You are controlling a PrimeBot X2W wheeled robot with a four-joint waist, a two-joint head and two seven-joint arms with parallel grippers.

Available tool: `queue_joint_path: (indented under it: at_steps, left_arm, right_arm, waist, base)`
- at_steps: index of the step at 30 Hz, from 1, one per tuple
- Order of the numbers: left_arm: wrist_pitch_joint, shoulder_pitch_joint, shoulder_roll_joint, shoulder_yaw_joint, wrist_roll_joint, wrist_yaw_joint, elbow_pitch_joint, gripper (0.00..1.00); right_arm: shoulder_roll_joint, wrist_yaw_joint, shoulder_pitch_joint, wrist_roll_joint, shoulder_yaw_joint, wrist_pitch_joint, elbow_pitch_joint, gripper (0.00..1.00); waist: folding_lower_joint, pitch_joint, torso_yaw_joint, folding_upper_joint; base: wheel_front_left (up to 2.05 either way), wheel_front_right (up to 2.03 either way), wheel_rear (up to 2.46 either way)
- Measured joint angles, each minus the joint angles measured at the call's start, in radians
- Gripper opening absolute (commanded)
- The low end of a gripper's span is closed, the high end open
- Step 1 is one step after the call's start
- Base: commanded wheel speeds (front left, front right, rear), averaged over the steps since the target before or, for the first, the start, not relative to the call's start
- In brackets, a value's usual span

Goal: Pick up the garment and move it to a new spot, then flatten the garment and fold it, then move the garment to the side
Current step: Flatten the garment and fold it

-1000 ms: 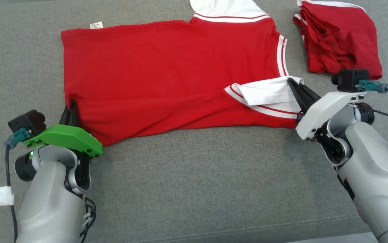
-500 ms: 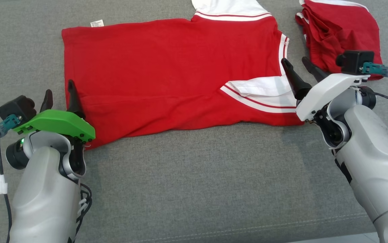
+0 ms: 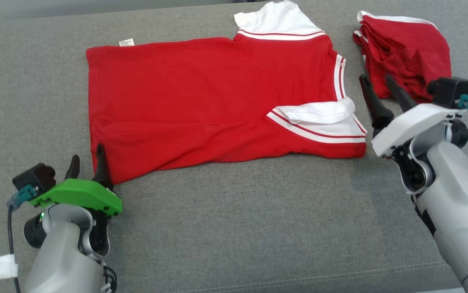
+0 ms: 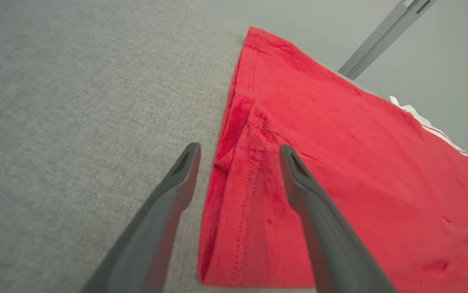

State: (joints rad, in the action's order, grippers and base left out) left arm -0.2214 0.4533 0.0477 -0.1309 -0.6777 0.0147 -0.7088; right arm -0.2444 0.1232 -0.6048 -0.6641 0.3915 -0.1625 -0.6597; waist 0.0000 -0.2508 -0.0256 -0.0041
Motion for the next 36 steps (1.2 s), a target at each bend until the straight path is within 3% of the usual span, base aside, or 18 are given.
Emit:
queue_joint_path:
  at_steps: [14,26,27,28,29,30,36]
  left_arm:
    - [0.010,-0.096,-0.007,0.001,-0.068,-0.034,-0.009,1.00]
    - [0.037,-0.064,-0.005,0.003,-0.121,-0.041,-0.012,1.00]
    - [0.042,-0.058,-0.005,0.001,-0.121,-0.041,-0.012,0.88]
    - [0.044,-0.052,-0.005,-0.001,-0.121,-0.042,-0.012,0.51]
    - [0.044,-0.046,-0.005,-0.003,-0.121,-0.042,-0.011,0.30]
    - [0.044,-0.041,-0.006,-0.006,-0.121,-0.043,-0.008,0.00]
    - [0.038,-0.031,-0.012,-0.030,-0.122,-0.054,0.005,0.00]
  right_arm:
    - [0.049,0.000,0.185,-0.087,0.003,-0.049,0.007,1.00]
    - [0.093,0.000,0.211,-0.130,0.038,-0.050,0.007,1.00]
    - [0.093,0.000,0.211,-0.133,0.040,-0.050,0.007,1.00]
    - [0.094,0.000,0.211,-0.138,0.042,-0.050,0.007,1.00]
    - [0.094,0.000,0.211,-0.138,0.045,-0.050,0.007,1.00]
    - [0.095,0.000,0.211,-0.140,0.046,-0.050,0.007,1.00]
    - [0.088,0.000,0.209,-0.165,0.040,-0.050,-0.006,1.00]
  waist:
    - [0.0000,0.019,-0.008,0.0000]
    - [0.0000,-0.005,-0.033,0.0000]
    - [0.0000,-0.008,-0.035,0.0000]
    - [0.0000,-0.011,-0.036,0.0000]
    - [0.0000,-0.014,-0.038,0.0000]
    - [0.0000,-0.018,-0.039,0.0000]
    - [0.0000,-0.028,-0.035,0.0000]
  base:
    - [0.00,0.00,0.00]
    - [0.00,0.00,0.00]
    - [0.00,0.00,0.00]
    - [0.00,0.00,0.00]
    - [0.00,0.00,0.00]
    - [0.00,0.00,0.00]
    - [0.00,0.00,0.00]
